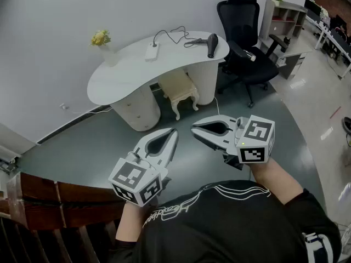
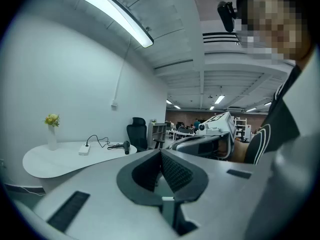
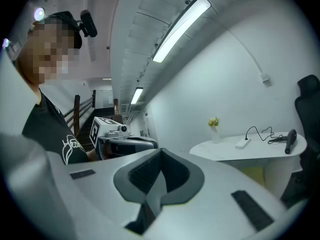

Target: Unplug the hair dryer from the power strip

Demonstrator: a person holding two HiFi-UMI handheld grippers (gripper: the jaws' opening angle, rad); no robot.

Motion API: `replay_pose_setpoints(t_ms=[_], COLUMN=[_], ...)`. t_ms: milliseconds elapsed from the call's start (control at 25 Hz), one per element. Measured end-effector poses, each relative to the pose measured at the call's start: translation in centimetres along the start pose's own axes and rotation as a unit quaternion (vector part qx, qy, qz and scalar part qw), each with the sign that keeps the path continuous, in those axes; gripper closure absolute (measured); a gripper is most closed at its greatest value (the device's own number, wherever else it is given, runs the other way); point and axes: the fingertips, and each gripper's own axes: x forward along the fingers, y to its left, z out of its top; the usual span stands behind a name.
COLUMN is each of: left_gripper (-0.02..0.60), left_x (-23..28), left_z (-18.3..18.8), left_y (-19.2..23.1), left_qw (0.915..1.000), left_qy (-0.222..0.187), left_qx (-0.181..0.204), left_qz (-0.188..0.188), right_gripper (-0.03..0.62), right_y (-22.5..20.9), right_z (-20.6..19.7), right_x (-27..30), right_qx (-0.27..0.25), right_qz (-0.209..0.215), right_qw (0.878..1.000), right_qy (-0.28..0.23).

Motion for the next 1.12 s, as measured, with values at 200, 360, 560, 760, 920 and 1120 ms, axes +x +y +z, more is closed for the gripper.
replay_pose_setpoints(t_ms=[200, 360, 560, 760, 920, 1120], left_gripper=[0.578, 0.578, 0.578, 0.578, 0.578, 0.578], left_x=[-0.3, -0.7, -1.4, -1.9, -2.1, -0.9], left_z=[-0.2, -0.5, -1.1, -1.1, -1.3, -1.9], left_y=[0.3, 0.7, 1.5, 1.8, 2.7, 4.5], left_qw=[1.0000, 0.9999, 0.9999, 0.9998, 0.9997, 0.9997], left_qy=[0.000, 0.001, 0.003, -0.001, -0.006, 0.010], left_qx=[0.000, -0.001, -0.010, -0.007, -0.018, -0.022], left_qz=[-0.006, -0.013, -0.013, -0.019, -0.012, 0.005], right_gripper=[0.600, 0.599, 0.599, 0.599, 0.599, 0.599], right_y=[0.4, 0.5, 0.0, -0.5, -1.2, -2.5], right_z=[-0.2, -0.4, -0.9, -0.9, -1.2, -1.3], right_x=[0.7, 1.4, 1.8, 1.5, 1.9, 2.8], right_qx=[0.000, 0.001, 0.015, 0.026, 0.038, 0.036], right_qz=[-0.002, -0.008, -0.032, -0.052, -0.067, -0.056], right_qw=[1.000, 1.000, 0.999, 0.998, 0.997, 0.998], right_qy=[0.002, 0.005, -0.006, -0.019, -0.019, -0.003])
